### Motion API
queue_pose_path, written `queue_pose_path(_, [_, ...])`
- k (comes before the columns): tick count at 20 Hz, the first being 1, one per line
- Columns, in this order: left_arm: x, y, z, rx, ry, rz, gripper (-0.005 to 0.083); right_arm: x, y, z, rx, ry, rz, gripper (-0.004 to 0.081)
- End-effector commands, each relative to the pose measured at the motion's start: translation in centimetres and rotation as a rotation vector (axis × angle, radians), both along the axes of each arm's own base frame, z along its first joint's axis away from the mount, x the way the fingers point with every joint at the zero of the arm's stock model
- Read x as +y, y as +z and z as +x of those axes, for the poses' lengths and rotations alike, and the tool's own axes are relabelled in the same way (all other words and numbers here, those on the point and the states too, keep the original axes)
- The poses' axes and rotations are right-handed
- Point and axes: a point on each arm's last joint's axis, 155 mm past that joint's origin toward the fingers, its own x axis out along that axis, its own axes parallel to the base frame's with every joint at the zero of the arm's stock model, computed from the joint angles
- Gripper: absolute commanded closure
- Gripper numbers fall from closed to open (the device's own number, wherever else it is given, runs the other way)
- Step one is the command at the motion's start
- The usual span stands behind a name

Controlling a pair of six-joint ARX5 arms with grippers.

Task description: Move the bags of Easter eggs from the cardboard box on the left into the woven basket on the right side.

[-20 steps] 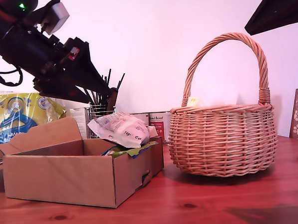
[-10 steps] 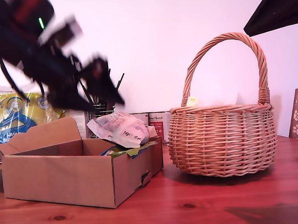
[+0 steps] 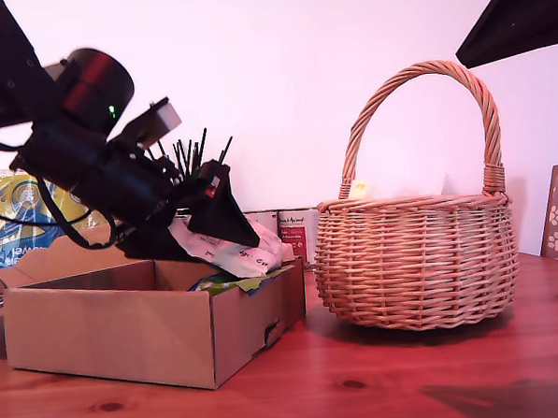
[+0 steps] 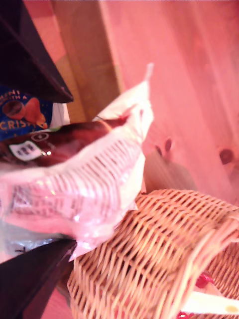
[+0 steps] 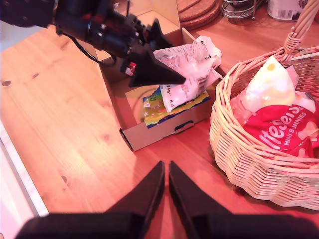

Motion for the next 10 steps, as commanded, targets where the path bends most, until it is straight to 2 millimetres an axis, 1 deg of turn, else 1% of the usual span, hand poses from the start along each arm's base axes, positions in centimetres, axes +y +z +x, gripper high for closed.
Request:
queue_pose_path(1, [0.0,-2.5,-0.6,0.050,-0.004,0.029,0.0137,-0.1,-0.8,-0.1,0.015,-0.003,-0.005,0.0775])
queue_pose_path(2, [-0.1,-2.4,-0.6,0.048,-0.005,0.029,0.0290,-0.1,-0.8,-0.1,0.015,-0.003,-0.005,0.0775])
queue_pose_path(3, [-0.1,-2.4,-0.6,0.046,-0.005,0.029,0.0462,-0.1,-0.8,-0.1,0.015,-0.003,-0.005,0.0775])
queue_pose_path(4, [-0.1,-2.3,-0.6,0.037,-0.010,0.032,0.0587,-0.1,-0.8,-0.1,0.015,-0.003,-0.005,0.0775])
queue_pose_path(5, [-0.1,-2.2,-0.5,0.024,-0.017,0.037,0.0653,-0.1,-0.8,-0.1,0.015,-0.003,-0.005,0.0775])
queue_pose_path(6, [-0.1,-2.1,-0.4,0.021,-0.017,0.036,0.0669,-0.1,-0.8,-0.1,0.015,-0.003,-0.005,0.0775])
queue_pose_path(8, [-0.1,-1.5,-0.3,0.009,-0.017,0.033,0.0669,-0.1,-0.8,-0.1,0.015,-0.003,-0.005,0.0775])
queue_pose_path(10, [-0.1,-0.2,-0.3,-0.014,-0.018,0.024,0.0669,-0.1,-0.8,-0.1,0.015,-0.003,-0.005,0.0775])
